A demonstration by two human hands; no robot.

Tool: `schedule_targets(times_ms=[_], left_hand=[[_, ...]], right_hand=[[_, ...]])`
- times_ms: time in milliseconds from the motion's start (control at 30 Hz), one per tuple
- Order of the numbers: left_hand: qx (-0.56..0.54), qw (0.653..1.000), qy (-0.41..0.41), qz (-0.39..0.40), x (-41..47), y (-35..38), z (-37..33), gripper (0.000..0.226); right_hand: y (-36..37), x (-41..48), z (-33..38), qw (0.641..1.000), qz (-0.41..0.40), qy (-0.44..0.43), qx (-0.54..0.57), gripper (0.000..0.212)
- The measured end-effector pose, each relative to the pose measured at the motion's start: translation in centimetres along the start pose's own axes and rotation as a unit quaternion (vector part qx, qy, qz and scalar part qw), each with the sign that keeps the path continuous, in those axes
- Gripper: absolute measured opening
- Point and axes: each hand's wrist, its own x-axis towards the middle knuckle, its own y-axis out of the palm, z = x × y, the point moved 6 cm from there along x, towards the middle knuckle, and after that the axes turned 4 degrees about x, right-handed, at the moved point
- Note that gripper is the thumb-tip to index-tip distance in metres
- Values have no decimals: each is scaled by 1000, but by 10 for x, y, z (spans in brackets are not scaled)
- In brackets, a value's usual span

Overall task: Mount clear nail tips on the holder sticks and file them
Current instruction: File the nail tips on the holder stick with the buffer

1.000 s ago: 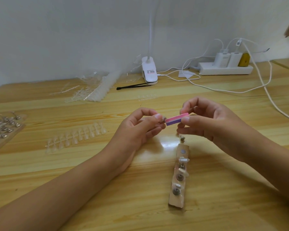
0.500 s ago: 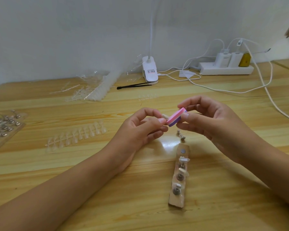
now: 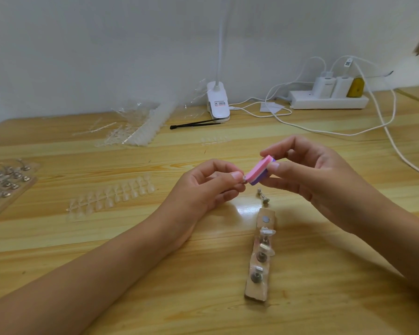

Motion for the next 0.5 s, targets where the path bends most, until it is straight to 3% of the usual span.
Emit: schedule_targets(times_ms=[233,367,500], left_hand=[[-11,1000,5,4,0,-1,0,5],[1,1000,10,-1,1,-3,1,4],[2,1000,14,1,0,-3,1,7]], right_hand=[[8,-2,-4,999,44,15,-8,28],[2,0,-3,1000,-6,1,30,35],[15,-4,-11,998,54,30,-9,30]])
